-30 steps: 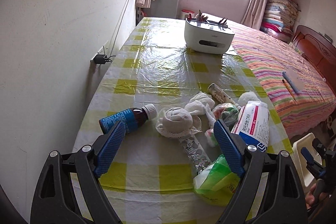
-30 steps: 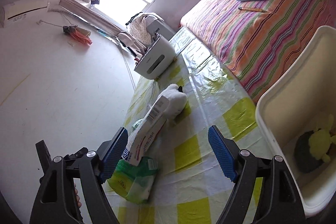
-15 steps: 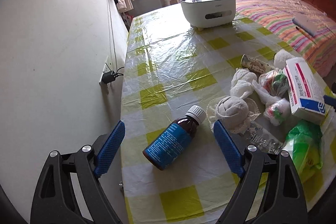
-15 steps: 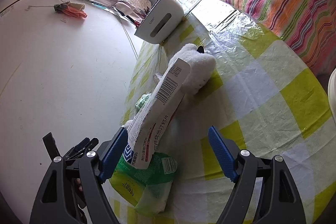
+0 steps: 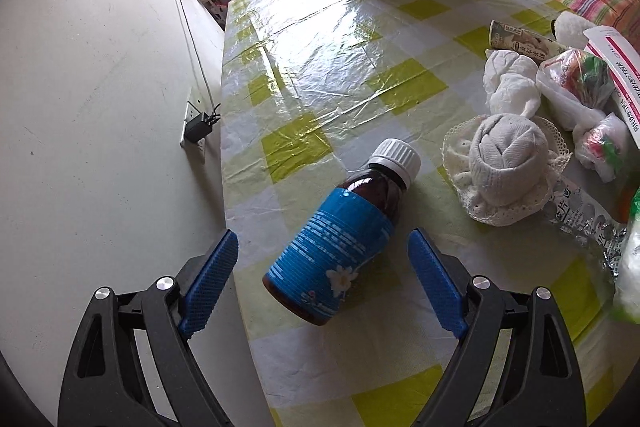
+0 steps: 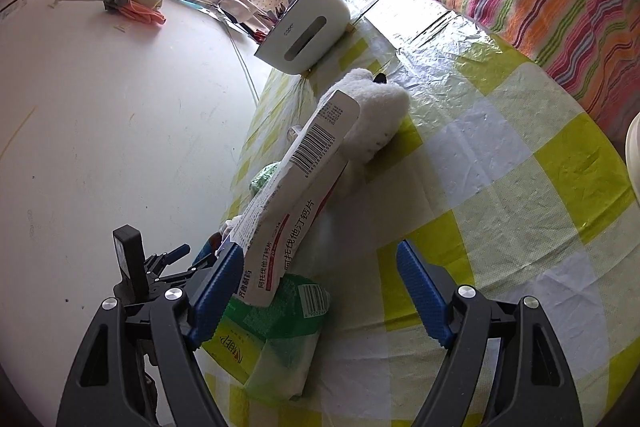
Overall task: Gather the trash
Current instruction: 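Grasp the brown medicine bottle with the left tool while the right tool grasps the white-and-blue box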
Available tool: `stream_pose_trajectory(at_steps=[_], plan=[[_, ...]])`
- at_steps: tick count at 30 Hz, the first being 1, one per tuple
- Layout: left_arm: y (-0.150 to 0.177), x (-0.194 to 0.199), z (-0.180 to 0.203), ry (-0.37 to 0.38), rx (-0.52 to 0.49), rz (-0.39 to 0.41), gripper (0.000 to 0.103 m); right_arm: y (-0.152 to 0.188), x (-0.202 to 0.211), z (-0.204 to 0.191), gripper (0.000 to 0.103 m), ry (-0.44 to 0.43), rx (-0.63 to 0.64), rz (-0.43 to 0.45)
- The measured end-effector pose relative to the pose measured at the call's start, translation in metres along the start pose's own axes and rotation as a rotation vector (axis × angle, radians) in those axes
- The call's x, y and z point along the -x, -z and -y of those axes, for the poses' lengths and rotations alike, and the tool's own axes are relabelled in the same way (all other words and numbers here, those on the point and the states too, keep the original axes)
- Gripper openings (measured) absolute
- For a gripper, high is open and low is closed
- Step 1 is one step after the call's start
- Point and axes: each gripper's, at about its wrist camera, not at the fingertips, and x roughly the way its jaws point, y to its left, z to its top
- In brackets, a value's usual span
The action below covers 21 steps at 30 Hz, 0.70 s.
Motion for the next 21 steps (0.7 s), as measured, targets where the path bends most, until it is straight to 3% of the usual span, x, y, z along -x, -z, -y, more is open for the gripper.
stream_pose_trajectory(at_steps=[4, 12, 15, 21], plan=[[-0.003, -0.008, 0.012, -0.063, -0.073, -0.006, 0.085, 0.003, 0.004, -0.002, 0.077, -0.01, 0.009, 0.004], [-0.031, 0.048, -0.018, 0.091, 0.05, 0.16, 0.085, 0.009, 0.013, -0.006, 0.077, -0.047, 0.002, -0.02], [-0.039, 0.04, -0.023, 0.066, 0.036, 0.135, 0.089, 0.013, 0.017, -0.01, 0.077, -0.046, 0.025, -0.022], [-0.037, 0.014, -0.021, -0.034, -0.101, 0.083, 0.091, 0.019, 0.027, -0.008, 0.077, -0.056, 0.054, -0.016]])
